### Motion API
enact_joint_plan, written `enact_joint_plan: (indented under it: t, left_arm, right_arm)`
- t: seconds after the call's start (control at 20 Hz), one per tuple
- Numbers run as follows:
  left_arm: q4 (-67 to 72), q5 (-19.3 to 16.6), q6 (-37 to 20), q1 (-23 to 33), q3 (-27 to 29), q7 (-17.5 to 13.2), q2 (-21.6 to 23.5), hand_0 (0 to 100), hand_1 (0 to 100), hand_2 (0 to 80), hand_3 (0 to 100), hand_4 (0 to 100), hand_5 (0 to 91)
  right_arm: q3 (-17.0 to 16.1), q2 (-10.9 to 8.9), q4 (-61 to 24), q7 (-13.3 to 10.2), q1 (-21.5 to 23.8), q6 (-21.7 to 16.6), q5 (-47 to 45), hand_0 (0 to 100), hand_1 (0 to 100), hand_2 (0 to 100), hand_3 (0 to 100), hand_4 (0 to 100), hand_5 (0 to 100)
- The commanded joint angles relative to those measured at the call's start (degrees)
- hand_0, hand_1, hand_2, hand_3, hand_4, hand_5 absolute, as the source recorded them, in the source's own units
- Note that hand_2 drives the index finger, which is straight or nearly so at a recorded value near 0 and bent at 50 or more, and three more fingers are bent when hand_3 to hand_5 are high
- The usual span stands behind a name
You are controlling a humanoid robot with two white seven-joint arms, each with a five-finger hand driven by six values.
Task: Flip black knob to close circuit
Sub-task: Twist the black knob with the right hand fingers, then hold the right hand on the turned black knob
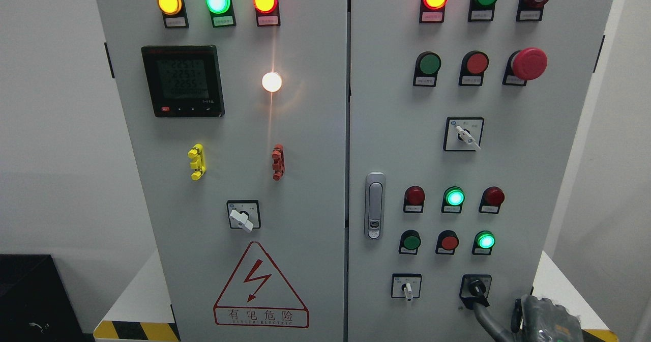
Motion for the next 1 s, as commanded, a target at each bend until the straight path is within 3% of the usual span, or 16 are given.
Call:
enact_joint_plan:
  t: [0.0,0.95]
  left_arm:
    - [-1.3,0.0,0.0,1.2,0.0,0.0,0.0,12,56,0.0,0,0,0.0]
    - [-1.3,0.0,0.0,1.2,0.0,0.0,0.0,12,56,0.0,0,0,0.0]
  right_arm:
    - [-1.0,0.36,0.3,-0.2,-0.3,0.0,-0.3,0,1,81,99,89,97]
    - [-1.2,0.45,-0.1,-0.2,-1.2,-0.1,-0.9,0,1,81,99,89,97]
